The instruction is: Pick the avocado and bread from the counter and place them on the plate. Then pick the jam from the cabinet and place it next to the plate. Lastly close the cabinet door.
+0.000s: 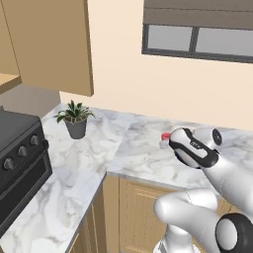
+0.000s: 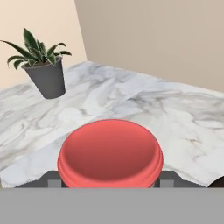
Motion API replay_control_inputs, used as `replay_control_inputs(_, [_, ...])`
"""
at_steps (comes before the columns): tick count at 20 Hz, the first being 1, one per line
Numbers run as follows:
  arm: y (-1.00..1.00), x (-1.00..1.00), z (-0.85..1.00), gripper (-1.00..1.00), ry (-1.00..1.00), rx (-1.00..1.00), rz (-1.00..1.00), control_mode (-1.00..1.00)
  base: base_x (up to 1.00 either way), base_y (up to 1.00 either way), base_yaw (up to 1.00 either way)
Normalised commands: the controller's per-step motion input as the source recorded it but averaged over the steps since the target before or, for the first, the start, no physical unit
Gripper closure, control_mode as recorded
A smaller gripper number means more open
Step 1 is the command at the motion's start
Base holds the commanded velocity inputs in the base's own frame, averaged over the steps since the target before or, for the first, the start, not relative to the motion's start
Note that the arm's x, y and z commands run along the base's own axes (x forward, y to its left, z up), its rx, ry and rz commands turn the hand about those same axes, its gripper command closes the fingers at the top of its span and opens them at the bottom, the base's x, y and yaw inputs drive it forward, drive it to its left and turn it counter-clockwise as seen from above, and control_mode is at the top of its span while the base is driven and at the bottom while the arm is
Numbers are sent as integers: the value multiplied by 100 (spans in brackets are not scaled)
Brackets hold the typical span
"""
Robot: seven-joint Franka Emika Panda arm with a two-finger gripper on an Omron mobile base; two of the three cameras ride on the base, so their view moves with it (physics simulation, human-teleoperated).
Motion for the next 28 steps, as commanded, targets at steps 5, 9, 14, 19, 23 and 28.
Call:
replay_control_inputs(5, [-15, 39, -15, 100, 0, 2, 0, -100, 0, 0, 0])
replay_control_inputs(9, [-23, 31, -4, 100, 0, 4, 0, -100, 0, 0, 0])
replay_control_inputs(14, [0, 0, 0, -100, 0, 0, 0, -100, 0, 0, 0])
replay_control_inputs(19, [0, 1, 0, -100, 0, 0, 0, -100, 0, 0, 0])
replay_control_inputs(23, [0, 0, 1, -100, 2, 0, 0, -100, 0, 0, 0])
replay_control_inputs(28, [0, 0, 15, -100, 8, 0, -1, -100, 0, 0, 0])
